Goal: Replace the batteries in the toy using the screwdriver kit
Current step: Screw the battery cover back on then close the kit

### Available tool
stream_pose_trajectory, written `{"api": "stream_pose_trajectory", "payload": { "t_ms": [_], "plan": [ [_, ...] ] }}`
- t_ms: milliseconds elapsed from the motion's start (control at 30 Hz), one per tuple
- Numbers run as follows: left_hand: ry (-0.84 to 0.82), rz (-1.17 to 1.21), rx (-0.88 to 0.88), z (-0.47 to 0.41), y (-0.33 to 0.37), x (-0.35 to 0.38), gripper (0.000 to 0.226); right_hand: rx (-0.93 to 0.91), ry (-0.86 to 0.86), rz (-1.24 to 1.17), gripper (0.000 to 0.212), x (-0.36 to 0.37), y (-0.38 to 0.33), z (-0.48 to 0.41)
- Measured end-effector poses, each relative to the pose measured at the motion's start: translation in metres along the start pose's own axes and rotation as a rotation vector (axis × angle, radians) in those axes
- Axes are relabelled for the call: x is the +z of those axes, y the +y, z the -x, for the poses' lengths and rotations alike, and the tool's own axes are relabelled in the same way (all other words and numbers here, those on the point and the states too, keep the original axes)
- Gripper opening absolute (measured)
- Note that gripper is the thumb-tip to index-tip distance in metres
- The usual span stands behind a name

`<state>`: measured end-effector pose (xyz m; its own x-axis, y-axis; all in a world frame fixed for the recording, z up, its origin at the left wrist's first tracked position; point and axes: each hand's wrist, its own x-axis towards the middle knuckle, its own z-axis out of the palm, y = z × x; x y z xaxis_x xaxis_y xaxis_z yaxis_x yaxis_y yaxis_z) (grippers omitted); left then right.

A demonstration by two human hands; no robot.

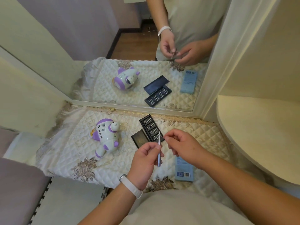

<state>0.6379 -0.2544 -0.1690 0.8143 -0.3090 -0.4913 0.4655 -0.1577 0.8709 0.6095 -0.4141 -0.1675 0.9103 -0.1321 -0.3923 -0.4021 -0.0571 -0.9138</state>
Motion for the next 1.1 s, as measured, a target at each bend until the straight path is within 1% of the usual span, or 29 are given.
{"api": "stream_pose_trajectory", "payload": {
  "t_ms": [233, 433, 500, 600, 700, 767, 867, 967, 1033, 1100],
  "plan": [
    [-0.063, -0.075, 0.045, -0.007, -0.003, 0.001, 0.013, -0.06, 0.033, -0.049, 0.008, -0.004, -0.003, -0.011],
    [-0.084, -0.163, 0.086, -0.014, -0.013, -0.003, 0.014, -0.06, 0.034, -0.107, 0.002, -0.009, 0.005, -0.014],
    [-0.081, -0.2, 0.107, -0.018, -0.017, -0.005, 0.014, -0.061, 0.023, -0.113, 0.004, -0.008, 0.007, -0.016],
    [-0.064, -0.246, 0.119, -0.026, -0.025, -0.007, 0.013, -0.015, 0.043, -0.16, 0.009, -0.007, 0.009, -0.021],
    [-0.048, -0.245, 0.09, -0.032, -0.035, -0.007, 0.015, 0.078, 0.116, -0.25, 0.011, -0.013, 0.01, -0.036],
    [-0.004, -0.214, 0.048, -0.036, -0.042, -0.008, 0.015, 0.107, 0.122, -0.183, 0.01, -0.019, 0.014, -0.047],
    [0.116, -0.126, -0.064, -0.051, -0.052, -0.015, 0.009, 0.143, 0.107, -0.055, 0.007, -0.019, 0.024, -0.063],
    [0.221, -0.069, -0.154, -0.075, -0.055, -0.021, 0.005, 0.199, 0.115, -0.011, 0.006, -0.011, 0.037, -0.077],
    [0.276, -0.057, -0.194, -0.092, -0.055, -0.025, 0.004, 0.232, 0.118, 0.033, 0.005, -0.005, 0.045, -0.089],
    [0.306, -0.099, -0.198, -0.11, -0.054, -0.026, 0.004, 0.228, 0.128, 0.089, 0.007, 0.001, 0.049, -0.101]
  ]
}}
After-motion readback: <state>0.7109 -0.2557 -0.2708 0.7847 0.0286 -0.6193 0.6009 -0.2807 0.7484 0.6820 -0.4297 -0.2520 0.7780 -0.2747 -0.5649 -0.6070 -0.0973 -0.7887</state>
